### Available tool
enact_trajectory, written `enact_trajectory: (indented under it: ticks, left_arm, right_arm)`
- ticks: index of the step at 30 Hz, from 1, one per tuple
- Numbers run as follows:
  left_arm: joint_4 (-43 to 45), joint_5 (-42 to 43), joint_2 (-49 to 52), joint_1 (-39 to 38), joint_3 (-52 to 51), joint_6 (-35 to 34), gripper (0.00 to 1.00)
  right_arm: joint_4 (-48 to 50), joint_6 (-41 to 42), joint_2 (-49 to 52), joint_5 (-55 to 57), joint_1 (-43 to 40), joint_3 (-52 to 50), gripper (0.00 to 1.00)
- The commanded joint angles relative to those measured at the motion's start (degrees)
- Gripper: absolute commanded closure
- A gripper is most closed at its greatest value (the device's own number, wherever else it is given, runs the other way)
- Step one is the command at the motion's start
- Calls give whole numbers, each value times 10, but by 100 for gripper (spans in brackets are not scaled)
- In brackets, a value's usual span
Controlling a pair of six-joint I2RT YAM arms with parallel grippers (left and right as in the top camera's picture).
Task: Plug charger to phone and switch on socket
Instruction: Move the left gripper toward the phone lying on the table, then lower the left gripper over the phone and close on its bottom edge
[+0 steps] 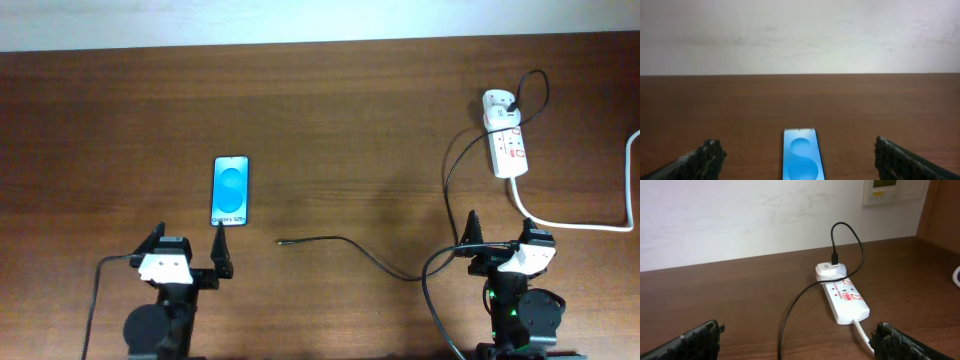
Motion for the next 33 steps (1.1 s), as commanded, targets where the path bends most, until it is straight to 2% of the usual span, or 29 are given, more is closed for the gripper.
enact_trajectory:
  ticks: [1,10,15,22,29,33]
  left_arm:
    - [-13,10,75,3,84,13,1]
    - [-182,33,331,3,346,13,1]
    - [-264,36,438,3,447,13,1]
    - [-311,121,491,2,463,13,1]
    - [-303,106,495,2,466,34,1]
    - [-307,57,568,2,524,10,1]
  right_arm:
    - [-4,-2,-4,1,-2,-3,2]
    - [-4,-2,-4,1,-2,-3,2]
    - [-4,-2,-4,1,-2,-3,2]
    - [-4,-2,-4,1,-2,-3,2]
    - [-4,-2,-4,1,-2,-3,2]
    - [-4,-2,-4,1,-2,-3,2]
